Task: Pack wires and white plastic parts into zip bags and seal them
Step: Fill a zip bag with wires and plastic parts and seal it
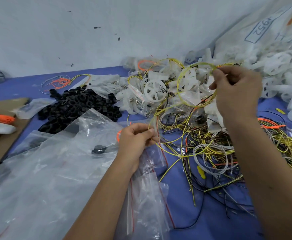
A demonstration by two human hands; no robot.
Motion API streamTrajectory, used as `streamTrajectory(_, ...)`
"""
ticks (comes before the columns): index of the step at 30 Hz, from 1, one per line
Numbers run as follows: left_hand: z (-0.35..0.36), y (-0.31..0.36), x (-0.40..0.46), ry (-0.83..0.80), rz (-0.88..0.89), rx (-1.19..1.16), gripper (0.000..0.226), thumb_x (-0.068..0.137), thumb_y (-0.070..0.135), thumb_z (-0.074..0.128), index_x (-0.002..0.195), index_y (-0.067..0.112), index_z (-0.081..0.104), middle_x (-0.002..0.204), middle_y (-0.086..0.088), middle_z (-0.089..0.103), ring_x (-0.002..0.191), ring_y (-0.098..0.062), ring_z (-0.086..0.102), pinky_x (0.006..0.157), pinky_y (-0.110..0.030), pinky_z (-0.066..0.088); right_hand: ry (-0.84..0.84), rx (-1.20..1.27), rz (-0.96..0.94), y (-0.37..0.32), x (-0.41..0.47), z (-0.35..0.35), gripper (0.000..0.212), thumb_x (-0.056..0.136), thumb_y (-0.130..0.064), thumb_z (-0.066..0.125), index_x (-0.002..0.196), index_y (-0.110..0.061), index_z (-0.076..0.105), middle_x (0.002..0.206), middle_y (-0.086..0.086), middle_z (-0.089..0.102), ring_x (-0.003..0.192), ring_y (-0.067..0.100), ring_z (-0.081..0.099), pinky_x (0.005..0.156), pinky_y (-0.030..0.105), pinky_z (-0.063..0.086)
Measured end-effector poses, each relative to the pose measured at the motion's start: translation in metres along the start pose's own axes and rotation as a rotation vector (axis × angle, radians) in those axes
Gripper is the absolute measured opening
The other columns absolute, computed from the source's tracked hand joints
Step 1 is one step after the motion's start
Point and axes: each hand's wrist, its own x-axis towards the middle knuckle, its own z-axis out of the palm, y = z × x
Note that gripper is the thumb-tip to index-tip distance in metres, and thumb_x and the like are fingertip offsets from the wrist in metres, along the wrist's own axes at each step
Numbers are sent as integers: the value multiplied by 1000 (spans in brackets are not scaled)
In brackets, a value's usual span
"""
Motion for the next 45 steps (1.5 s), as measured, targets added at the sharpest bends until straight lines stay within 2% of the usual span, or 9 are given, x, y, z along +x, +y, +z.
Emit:
streamTrajectory(6,1,-4,4,125,15,-85,9,95,-5,63,87,-3,66,66,-8,67,59,-21,73,62,-23,61,81,147,6,-14,17,-16,19,88,-29,68,88,-14,78,62,2,69,41,4,50,51,22,38)
streamTrajectory(10,4,-6,1,-20,95,-18,17,99,-5,59,94,5,72,80,-5,75,70,-23,76,69,-26,63,20,226,31,-22,11,-13,15,89,-25,68,87,-13,77,62,5,66,40,6,44,49,25,34)
streamTrajectory(16,10,-15,0,-155,377,486,25,97,2,64,117,14,74,107,-8,75,92,-22,74,93,-36,57,-140,330,160,-24,-7,4,11,93,-18,69,86,-14,75,61,-1,65,38,10,41,41,21,33)
streamTrajectory(19,7,-11,0,23,426,426,21,100,11,62,116,14,75,108,-4,72,89,-17,67,76,-18,51,-293,360,283,-17,-21,12,11,95,-13,69,94,-5,75,66,4,61,40,11,40,37,21,33)
streamTrajectory(23,0,0,2,-5,238,-89,36,107,31,48,107,5,73,86,-2,70,59,-15,55,47,-21,41,-512,329,396,1,-42,19,14,94,-12,69,99,-1,75,68,7,57,47,10,40,37,20,30)
streamTrajectory(31,-6,-5,6,16,293,77,30,108,18,51,88,3,69,64,1,64,44,-12,50,39,-21,37,-529,384,403,25,-60,32,39,105,-36,52,87,-12,76,70,11,65,46,17,48,39,24,33)
streamTrajectory(37,-15,-4,13,184,318,-21,32,108,18,51,82,8,68,63,-2,62,44,-14,50,39,-22,37,-478,-271,93,42,-69,31,43,106,-35,46,85,-8,73,75,5,73,60,23,66,66,45,55)
streamTrajectory(40,-15,-5,14,175,327,16,32,107,19,51,83,7,68,64,-2,62,45,-16,52,40,-23,38,-365,29,172,31,-73,35,41,106,-40,44,83,-20,73,74,3,73,56,18,61,54,33,48)
streamTrajectory(45,-15,-6,12,155,339,52,32,107,21,52,85,5,69,64,-1,62,48,-18,54,42,-25,41,-534,358,360,16,-85,43,14,96,-24,69,85,-19,76,77,14,74,52,18,55,41,23,38)
